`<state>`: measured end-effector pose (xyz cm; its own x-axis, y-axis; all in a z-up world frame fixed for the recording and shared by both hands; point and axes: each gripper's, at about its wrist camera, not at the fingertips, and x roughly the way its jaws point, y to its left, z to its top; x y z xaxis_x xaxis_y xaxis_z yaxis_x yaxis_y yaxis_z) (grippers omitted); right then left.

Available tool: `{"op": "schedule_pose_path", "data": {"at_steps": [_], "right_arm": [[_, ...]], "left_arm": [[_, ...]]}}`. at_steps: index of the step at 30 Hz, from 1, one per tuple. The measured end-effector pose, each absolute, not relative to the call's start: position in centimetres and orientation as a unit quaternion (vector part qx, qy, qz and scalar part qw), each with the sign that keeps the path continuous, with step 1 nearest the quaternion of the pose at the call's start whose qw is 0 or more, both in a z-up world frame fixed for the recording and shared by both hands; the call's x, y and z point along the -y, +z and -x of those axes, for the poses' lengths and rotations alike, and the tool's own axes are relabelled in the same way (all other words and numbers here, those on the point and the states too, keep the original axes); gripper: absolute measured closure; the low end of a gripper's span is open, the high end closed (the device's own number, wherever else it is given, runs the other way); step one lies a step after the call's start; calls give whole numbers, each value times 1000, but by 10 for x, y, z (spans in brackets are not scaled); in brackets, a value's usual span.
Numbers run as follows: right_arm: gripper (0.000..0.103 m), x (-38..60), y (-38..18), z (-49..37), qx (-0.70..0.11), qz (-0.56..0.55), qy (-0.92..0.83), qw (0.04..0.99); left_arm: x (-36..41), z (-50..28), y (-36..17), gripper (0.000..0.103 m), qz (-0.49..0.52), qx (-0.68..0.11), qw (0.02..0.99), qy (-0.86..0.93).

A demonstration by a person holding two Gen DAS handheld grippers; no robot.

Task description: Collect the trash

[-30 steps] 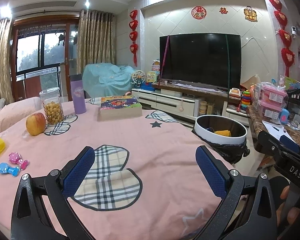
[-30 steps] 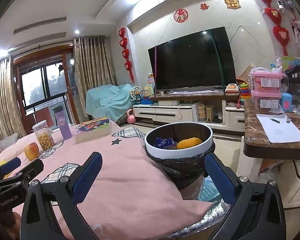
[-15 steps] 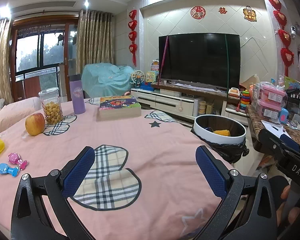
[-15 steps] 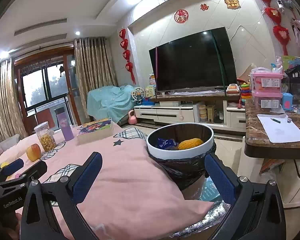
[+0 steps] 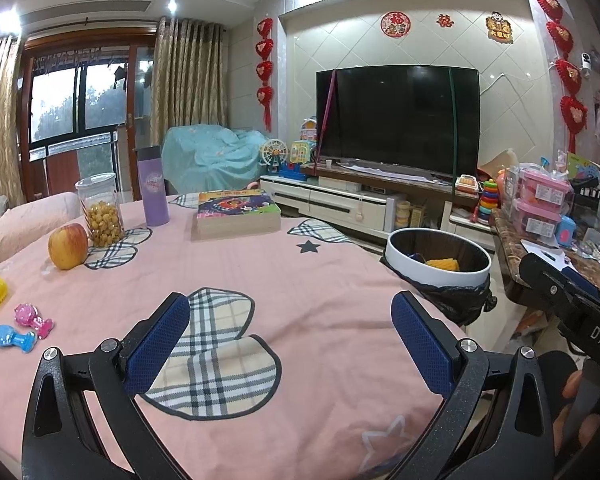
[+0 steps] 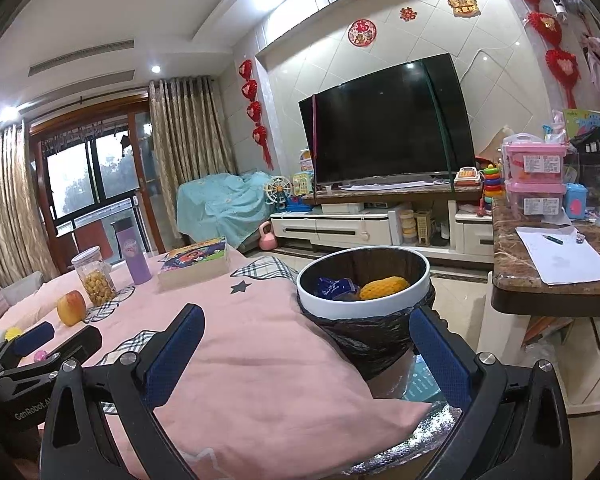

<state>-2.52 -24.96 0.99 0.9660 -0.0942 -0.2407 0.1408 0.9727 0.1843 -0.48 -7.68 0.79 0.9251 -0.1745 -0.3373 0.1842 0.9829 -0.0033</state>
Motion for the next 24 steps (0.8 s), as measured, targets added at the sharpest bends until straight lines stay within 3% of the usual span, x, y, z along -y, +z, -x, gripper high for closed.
{"op": "schedule_pose_path", "data": {"at_steps": [24], "right_arm": [[0, 250, 14, 26, -117, -114, -51, 985]], "left_arm": [[78, 1, 7, 0, -13, -176, 980, -93]]}}
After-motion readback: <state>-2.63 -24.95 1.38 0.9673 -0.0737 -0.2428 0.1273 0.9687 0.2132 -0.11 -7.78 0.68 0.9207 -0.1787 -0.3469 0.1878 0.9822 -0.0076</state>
